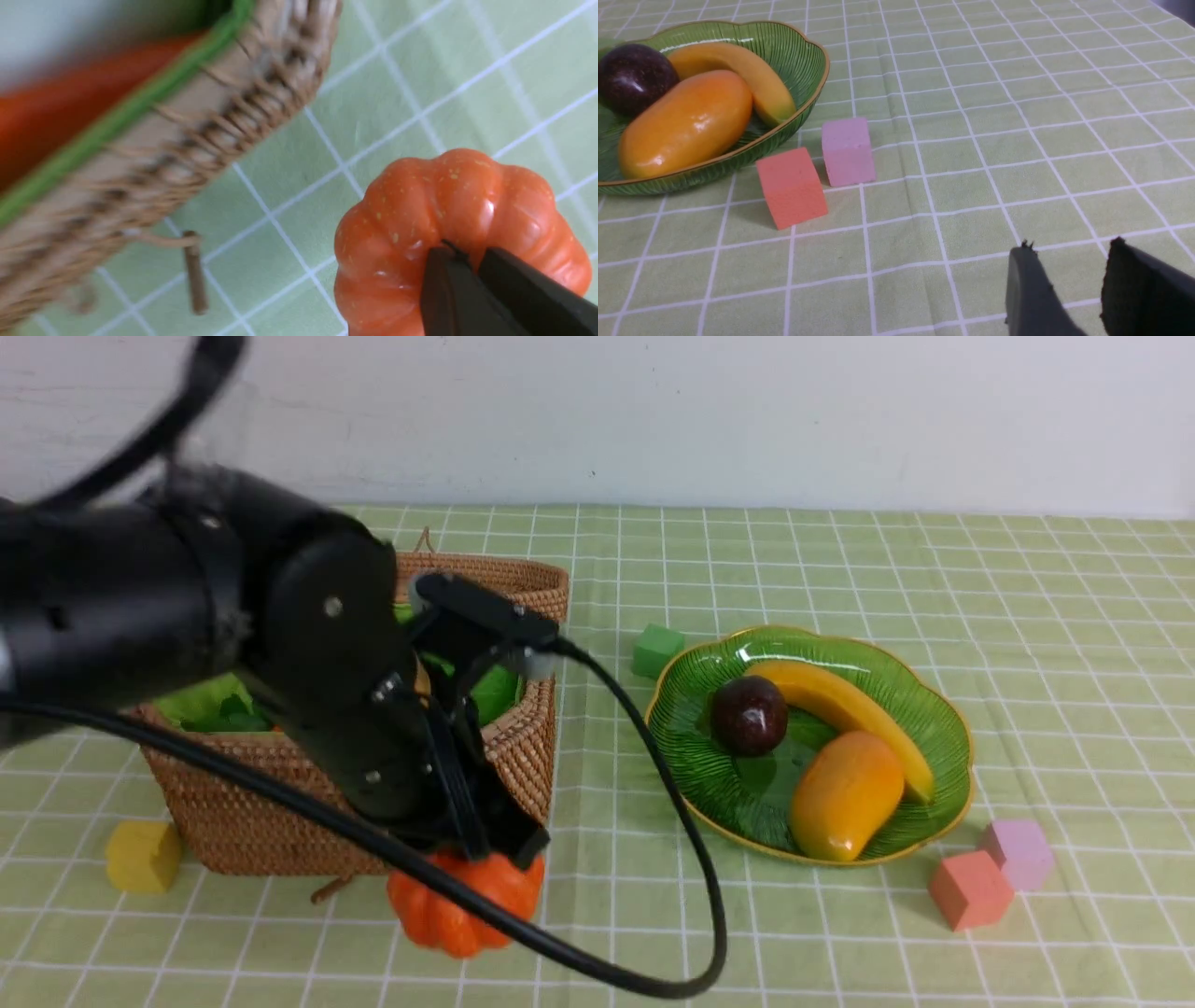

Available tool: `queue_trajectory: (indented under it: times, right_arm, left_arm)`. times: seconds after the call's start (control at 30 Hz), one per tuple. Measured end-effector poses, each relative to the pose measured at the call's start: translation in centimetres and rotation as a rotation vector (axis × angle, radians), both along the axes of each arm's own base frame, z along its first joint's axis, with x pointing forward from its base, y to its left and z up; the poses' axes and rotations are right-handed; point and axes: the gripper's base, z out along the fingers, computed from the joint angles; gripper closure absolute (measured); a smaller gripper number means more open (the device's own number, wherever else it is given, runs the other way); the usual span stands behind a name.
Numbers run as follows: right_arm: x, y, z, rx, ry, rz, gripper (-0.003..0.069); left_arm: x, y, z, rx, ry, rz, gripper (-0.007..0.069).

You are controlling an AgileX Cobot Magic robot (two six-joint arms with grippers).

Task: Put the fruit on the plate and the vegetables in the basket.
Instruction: Use the left arm to grab a pumpkin and put it into the left basket

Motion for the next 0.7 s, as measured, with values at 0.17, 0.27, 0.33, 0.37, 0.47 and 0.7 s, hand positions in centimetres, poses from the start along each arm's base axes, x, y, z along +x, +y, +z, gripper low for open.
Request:
queue_trajectory:
  times: [0.17,0.27,0.33,0.37,0.47,0.7]
  right_arm:
    - [0.0,0.0,0.0,0.0,0.0,0.0,0.0419]
    - [0.0,0.0,0.0,-0.001,0.0,0.0,0.0419]
    - [0.0,0.0,0.0,-0.001,0.0,0.0,0.0419]
    - [0.0,0.0,0.0,-0.001,0.0,0.0,0.0419]
    - [0.0,0.0,0.0,0.0,0.0,0.0,0.0419]
    - [0.0,0.0,0.0,0.0,0.0,0.0,0.0419]
  left_arm:
    - [-0.5,2.9,9.0,-0.029,-0.366,0.043,0.0588]
    - [0.3,4.6,10.6,-0.024,-0.485,0.128,0.0588]
    - [2.2,6.5,10.6,-0.036,-0.544,0.256,0.0588]
    - [3.1,7.1,10.1,-0.04,-0.538,0.31,0.0588]
    - [5.7,8.5,7.7,-0.036,-0.469,0.444,0.0588]
    - [10.1,8.9,1.3,-0.037,-0.303,0.62,0.0496]
